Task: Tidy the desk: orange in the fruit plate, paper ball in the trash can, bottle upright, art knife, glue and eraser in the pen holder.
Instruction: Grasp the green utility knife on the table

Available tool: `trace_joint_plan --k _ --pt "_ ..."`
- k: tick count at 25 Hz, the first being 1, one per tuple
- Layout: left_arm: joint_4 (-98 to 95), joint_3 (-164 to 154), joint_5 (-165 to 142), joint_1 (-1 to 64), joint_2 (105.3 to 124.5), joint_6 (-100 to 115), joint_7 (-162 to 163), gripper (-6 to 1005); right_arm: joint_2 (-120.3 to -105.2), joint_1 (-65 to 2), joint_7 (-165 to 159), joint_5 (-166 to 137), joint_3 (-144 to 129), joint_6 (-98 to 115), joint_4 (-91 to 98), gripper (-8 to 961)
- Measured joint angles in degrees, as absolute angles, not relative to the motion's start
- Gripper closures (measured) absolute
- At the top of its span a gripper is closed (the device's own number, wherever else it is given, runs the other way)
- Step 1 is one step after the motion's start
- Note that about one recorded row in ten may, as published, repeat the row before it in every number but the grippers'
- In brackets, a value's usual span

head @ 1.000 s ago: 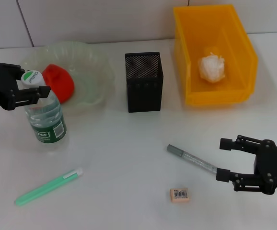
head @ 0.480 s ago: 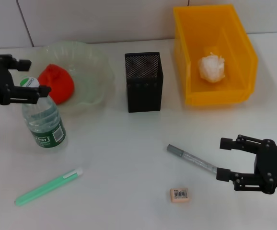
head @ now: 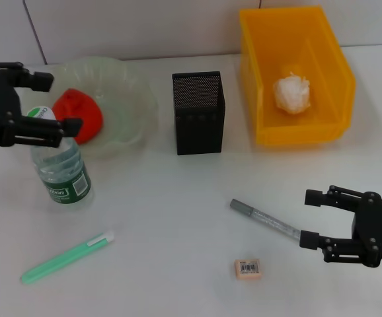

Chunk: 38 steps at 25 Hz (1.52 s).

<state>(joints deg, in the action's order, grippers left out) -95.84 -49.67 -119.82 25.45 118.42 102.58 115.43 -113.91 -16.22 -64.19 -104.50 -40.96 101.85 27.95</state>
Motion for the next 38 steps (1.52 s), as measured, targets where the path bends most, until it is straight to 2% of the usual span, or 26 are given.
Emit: trace_joint_plan --k 18,22,27,38 --pt "-97.5 -88.4 -143.2 25.2 118.69 93.1 136.8 178 -113.88 -15.2 -63.0 -104.7 -39.5 101.9 28.4 113" --pt "-96.1 -90.7 -145.1 25.8 118.7 92.6 139.1 185 -113.67 -15.2 -62.6 -104.8 -39.5 101.9 28.3 113" --pt "-85.8 -92.1 -146.1 30.2 118.83 91.0 143.3 193 -113.41 -15.2 -62.1 -104.8 -39.5 101.9 27.9 113" --pt "-80.6 -92.3 -147.9 31.1 118.82 89.9 143.7 210 -113.37 -15.1 -62.1 -104.9 -39.5 101.8 27.9 113"
